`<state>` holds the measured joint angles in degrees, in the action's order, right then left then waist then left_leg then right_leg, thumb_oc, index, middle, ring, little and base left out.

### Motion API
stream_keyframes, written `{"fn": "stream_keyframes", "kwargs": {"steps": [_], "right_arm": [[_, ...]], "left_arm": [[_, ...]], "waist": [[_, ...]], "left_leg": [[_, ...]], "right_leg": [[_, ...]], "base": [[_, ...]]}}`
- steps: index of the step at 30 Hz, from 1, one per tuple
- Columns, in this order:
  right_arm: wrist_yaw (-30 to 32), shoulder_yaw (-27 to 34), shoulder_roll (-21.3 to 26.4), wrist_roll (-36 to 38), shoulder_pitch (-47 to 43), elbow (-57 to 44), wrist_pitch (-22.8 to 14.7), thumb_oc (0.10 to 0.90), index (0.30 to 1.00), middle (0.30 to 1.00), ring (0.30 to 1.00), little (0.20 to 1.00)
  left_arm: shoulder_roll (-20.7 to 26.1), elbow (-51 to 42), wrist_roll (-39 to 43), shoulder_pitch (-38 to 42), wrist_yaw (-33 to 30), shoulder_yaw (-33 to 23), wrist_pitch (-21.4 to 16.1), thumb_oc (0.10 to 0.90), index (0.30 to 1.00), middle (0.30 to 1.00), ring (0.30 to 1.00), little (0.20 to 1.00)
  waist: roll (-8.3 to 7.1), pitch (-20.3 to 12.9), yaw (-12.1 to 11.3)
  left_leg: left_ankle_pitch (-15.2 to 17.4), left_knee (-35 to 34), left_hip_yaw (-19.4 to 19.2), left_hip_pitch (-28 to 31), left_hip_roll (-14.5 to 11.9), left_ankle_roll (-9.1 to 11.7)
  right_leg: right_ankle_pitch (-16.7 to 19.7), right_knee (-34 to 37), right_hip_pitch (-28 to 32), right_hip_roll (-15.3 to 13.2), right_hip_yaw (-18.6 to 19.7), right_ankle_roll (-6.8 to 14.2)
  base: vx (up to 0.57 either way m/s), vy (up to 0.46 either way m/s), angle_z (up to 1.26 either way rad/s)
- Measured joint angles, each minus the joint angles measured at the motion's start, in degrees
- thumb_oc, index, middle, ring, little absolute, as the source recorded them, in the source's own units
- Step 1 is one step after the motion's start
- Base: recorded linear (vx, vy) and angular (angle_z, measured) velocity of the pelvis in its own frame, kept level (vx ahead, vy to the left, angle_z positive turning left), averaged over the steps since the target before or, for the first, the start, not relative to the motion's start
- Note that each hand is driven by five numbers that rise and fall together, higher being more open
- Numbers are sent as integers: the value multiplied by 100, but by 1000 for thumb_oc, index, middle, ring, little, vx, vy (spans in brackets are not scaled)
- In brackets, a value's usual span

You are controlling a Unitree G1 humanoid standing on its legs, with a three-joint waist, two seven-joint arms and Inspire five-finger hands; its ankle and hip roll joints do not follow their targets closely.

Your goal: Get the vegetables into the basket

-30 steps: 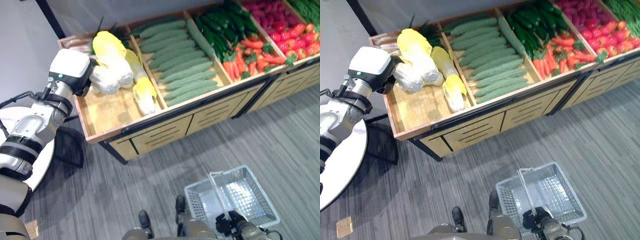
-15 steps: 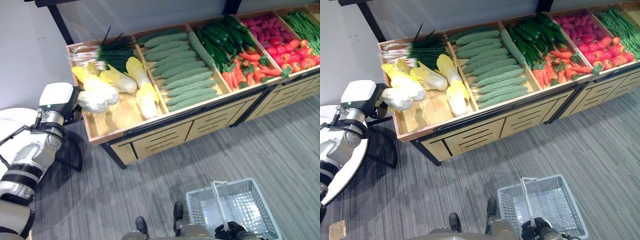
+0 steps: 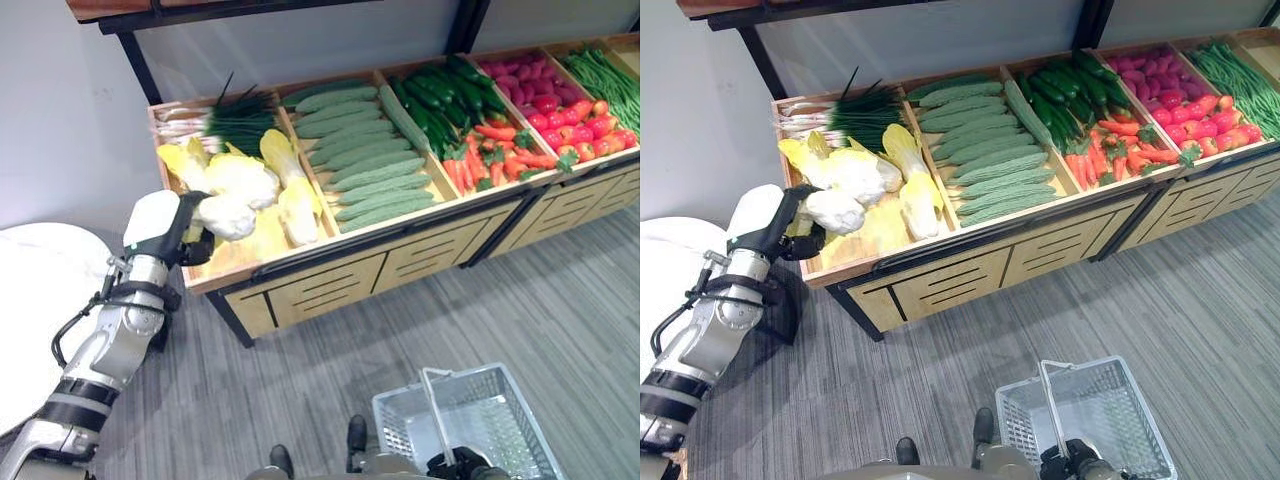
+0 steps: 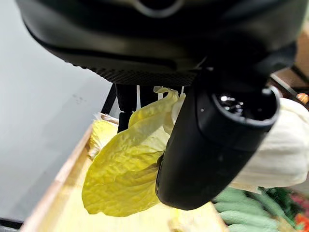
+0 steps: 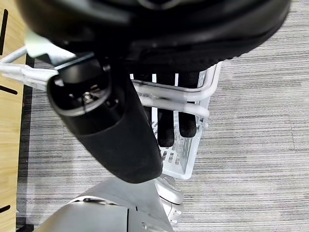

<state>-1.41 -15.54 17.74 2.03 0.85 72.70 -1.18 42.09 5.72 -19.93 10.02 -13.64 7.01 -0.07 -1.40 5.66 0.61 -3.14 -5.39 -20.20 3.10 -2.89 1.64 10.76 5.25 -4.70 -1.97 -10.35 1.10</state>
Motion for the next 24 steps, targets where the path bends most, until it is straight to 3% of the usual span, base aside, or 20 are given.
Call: {"fn": "stream_keyframes", "kwargs": {"steps": [6,11,15,24], "right_arm": [[8,57,-23,-1,32,-9,47,400,300,300,300,300],[14,159,-60,-2,166,-3,61,400,300,300,300,300],[40,180,-60,0,224,5,63,400,300,300,300,300],[68,182,-128,3,311,9,63,400,300,300,300,300]], "left_arm": [[-326,-650,204,-498,58,-487,-49,400,300,300,300,300],[-431,-829,329,-896,106,-848,-108,400,300,300,300,300],[-757,-1107,448,-1223,155,-945,-146,400,300,300,300,300],[-796,-1384,749,-1424,373,-933,-189,400,300,300,300,300]], "waist": [[5,-9,-66],[16,-308,-139],[2,-343,-229],[-94,-407,-250]], "left_leg": [[21,0,57,151,-1,-9],[58,1,105,174,20,-27],[91,-1,240,240,79,-68],[115,0,284,247,132,-113]], "right_leg": [[-9,-22,180,-5,-62,8],[-64,-1,224,-34,-111,41],[-125,0,354,-106,-221,120],[-127,-3,377,-155,-252,160]], "base": [[-31,24,5],[-40,40,7],[-30,55,17],[-21,66,3]]}}
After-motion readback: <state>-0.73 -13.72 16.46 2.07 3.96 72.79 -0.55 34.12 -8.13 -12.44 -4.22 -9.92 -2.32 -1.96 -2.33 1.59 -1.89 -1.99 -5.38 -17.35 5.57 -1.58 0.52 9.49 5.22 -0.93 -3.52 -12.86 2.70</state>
